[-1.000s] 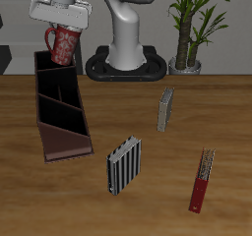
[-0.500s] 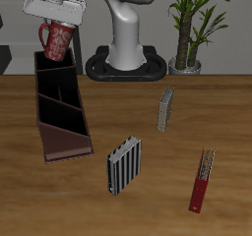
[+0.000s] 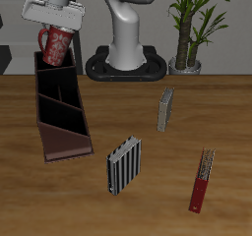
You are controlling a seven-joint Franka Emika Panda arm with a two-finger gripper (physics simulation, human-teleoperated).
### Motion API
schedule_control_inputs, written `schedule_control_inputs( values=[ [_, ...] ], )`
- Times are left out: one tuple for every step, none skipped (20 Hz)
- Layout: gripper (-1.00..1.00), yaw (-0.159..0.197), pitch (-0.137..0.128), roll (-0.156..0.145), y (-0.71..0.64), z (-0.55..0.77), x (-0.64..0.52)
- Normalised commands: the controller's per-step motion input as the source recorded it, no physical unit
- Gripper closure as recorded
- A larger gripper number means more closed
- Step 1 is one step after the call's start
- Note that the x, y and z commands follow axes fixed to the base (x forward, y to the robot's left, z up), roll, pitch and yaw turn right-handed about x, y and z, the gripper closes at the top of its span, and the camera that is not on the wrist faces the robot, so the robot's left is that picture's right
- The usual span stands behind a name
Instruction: Place the red mug into the right desk caddy's right compartment
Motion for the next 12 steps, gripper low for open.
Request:
schedule_control_inputs(
  values=[
    [1.00,0.142,0.043,0.018,0.14,-0.08,0.04],
    [1.00,0.019,0.109,0.060,0.14,-0.12,0.06],
    [1.00,0.184,0.053,0.027,0.21,-0.09,0.03],
    [1.00,0.176,-0.084,-0.009,0.18,-0.03,-0.05],
    [1.00,0.063,0.167,0.063,0.09,-0.32,0.11],
    [1.00,0.109,0.027,-0.025,0.08,-0.16,0.13],
    [1.00,0.184,0.064,0.039,0.09,-0.32,0.13],
    [1.00,0.048,0.092,-0.017,-0.08,-0.31,0.04],
    [1.00,0.020,0.089,0.003,-0.09,-0.21,0.17],
    [1.00,0.086,0.019,-0.087,-0.19,-0.27,0.10],
    [1.00,0.000,0.000,0.000,0.02,-0.01,0.06],
    [1.00,0.067,0.028,-0.010,-0.10,-0.24,0.10]
  ],
)
